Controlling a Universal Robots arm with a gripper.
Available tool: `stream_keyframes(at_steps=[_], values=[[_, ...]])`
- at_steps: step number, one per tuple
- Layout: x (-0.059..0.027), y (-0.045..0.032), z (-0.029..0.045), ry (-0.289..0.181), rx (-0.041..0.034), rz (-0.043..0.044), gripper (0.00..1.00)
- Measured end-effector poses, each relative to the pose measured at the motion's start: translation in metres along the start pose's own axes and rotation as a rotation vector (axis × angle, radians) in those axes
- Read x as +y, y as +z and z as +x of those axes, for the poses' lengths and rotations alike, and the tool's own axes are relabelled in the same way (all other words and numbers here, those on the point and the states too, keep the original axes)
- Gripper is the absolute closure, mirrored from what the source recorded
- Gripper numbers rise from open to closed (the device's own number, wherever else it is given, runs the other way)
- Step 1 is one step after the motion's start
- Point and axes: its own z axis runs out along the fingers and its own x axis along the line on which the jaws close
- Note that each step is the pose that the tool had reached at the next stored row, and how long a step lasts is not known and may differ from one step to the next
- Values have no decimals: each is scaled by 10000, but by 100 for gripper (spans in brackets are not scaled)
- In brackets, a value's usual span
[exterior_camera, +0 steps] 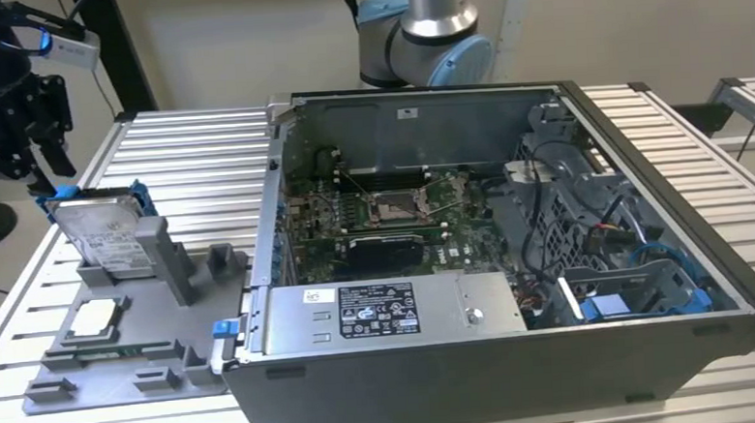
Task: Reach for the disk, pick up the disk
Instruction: 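Pick up the disk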
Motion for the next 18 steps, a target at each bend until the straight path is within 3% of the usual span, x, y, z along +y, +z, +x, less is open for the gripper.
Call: stream_keyframes(at_steps=[8,18], values=[[-3,110,1,-116,3,-1,0],[-6,292,-5,-1210,28,-3,0]])
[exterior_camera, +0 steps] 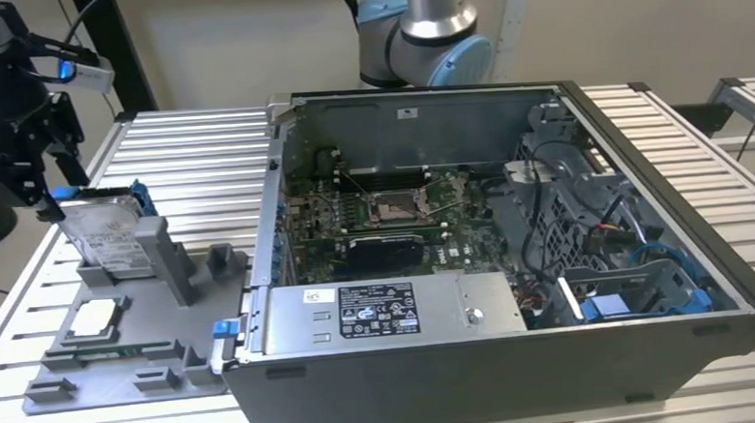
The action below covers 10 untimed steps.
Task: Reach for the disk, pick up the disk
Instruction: 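Pick up the disk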
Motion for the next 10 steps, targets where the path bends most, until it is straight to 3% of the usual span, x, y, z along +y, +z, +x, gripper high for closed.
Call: stream_keyframes(at_steps=[10], values=[[-17,182,-9,-667,15,-3,0]])
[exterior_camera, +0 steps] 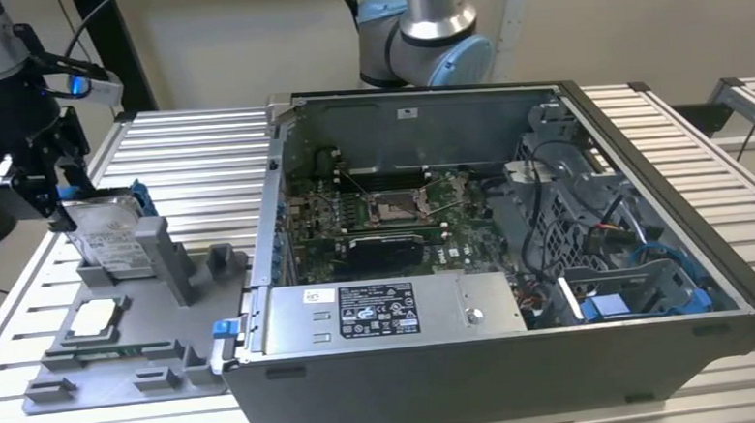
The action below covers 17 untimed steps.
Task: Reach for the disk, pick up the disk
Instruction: 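Pick up the disk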
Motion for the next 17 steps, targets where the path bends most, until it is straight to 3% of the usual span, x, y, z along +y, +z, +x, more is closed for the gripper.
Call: stream_keyframes(at_steps=[17], values=[[-8,310,-1,-516,-2,-3,0]])
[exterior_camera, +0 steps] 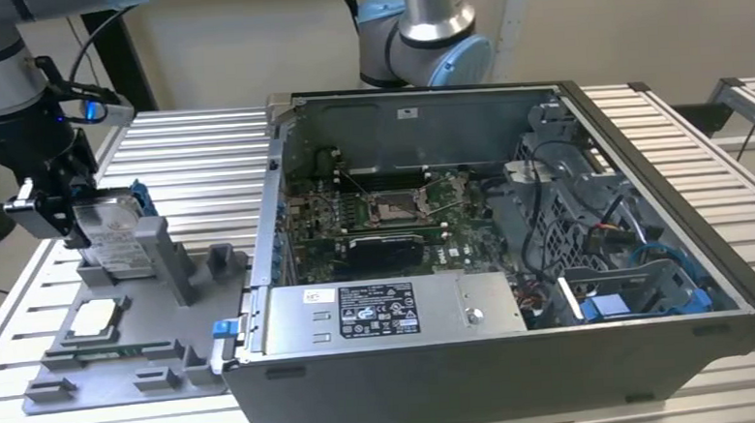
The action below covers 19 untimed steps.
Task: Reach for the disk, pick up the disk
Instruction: 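Pick up the disk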
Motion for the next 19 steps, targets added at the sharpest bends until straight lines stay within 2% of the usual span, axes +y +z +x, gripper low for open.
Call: stream_keyframes(at_steps=[3,7,8,19], values=[[-1,36,-7,1,-5,0,0],[0,41,-11,3,-7,-1,0],[0,41,-11,4,-7,0,100],[1,44,-13,16,-8,0,100]])
